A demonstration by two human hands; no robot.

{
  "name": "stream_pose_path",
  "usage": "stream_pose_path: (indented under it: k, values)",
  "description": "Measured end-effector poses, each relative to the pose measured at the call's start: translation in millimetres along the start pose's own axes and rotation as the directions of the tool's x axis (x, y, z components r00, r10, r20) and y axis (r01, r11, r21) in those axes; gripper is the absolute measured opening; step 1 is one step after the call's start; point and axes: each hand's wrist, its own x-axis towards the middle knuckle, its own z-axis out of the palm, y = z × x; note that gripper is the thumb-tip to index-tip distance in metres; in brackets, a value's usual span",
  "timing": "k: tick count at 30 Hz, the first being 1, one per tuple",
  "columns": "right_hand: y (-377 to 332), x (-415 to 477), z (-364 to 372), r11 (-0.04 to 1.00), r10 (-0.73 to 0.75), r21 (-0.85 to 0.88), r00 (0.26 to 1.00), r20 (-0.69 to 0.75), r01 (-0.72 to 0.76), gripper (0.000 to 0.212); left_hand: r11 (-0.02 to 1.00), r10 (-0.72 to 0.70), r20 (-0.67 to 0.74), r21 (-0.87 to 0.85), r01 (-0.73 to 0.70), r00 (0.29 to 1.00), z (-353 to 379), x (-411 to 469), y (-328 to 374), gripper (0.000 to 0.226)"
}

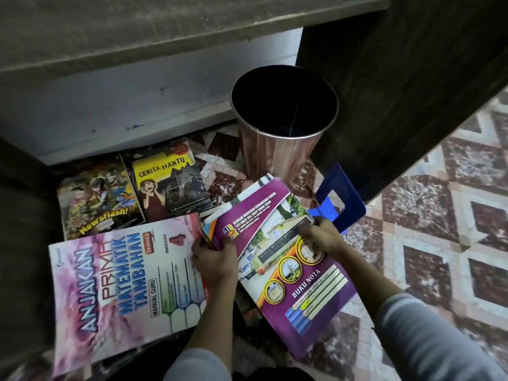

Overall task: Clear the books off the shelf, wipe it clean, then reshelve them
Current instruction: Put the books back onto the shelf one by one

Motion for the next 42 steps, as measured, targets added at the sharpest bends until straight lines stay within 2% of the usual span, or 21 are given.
stream_pose_path:
  k: [4, 8, 11, 13, 16, 19, 21, 24, 28, 32, 36, 42]
  values:
    - [-6, -12, -1, 0.998, -0.057, 0.006, 0.996, -0.063, 0.057, 0.034, 0.997, 0.039, 0.026, -0.073, -0.037, 0.999, 1, 0, 6, 0.047]
    - [-6, -33, -2, 0.992, -0.126, -0.049, 0.983, -0.137, 0.12, 0.047, 0.98, 0.16, 0.074, -0.135, -0.149, 0.984, 1, -3, 24, 0.053]
    - [-15, -56, -4, 0.985, -0.173, -0.043, 0.955, -0.242, 0.167, 0.04, 0.963, 0.194, 0.064, -0.203, -0.177, 0.979, -4, -11, 44, 0.047]
    - [-27, -75, -7, 0.978, -0.208, -0.065, 0.906, -0.368, 0.198, 0.043, 0.946, 0.223, 0.039, -0.25, -0.207, 0.974, -10, -18, 57, 0.042]
    - [-57, -110, -17, 0.955, -0.272, -0.052, 0.787, -0.553, 0.293, 0.046, 0.903, 0.294, 0.03, -0.337, -0.267, 0.955, -28, -30, 89, 0.035]
    - [-92, -147, -29, 0.924, -0.291, -0.003, 0.696, -0.657, 0.383, 0.043, 0.817, 0.414, 0.053, -0.463, -0.345, 0.909, -60, -47, 125, 0.02]
    - [-111, -161, -35, 0.905, -0.297, 0.014, 0.656, -0.694, 0.425, 0.042, 0.771, 0.46, 0.035, -0.511, -0.38, 0.887, -73, -54, 144, 0.018]
    - [-142, -195, -39, 0.839, -0.352, 0.052, 0.614, -0.706, 0.541, 0.036, 0.697, 0.517, -0.03, -0.565, -0.441, 0.856, -112, -70, 176, 0.017]
    - [-189, -244, -47, 0.746, -0.432, 0.083, 0.575, -0.695, 0.661, 0.037, 0.601, 0.575, -0.106, -0.618, -0.507, 0.811, -169, -87, 217, 0.028]
    - [-234, -288, -59, 0.665, -0.538, 0.143, 0.603, -0.589, 0.733, 0.036, 0.533, 0.582, -0.135, -0.682, -0.501, 0.802, -221, -95, 247, 0.022]
    - [-274, -325, -55, 0.575, -0.632, 0.159, 0.559, -0.536, 0.802, 0.038, 0.452, 0.589, -0.192, -0.728, -0.516, 0.785, -272, -104, 273, 0.023]
    - [-303, -337, -34, 0.507, -0.587, 0.294, 0.575, -0.57, 0.81, 0.039, 0.417, 0.649, -0.172, -0.734, -0.535, 0.741, -320, -105, 294, 0.033]
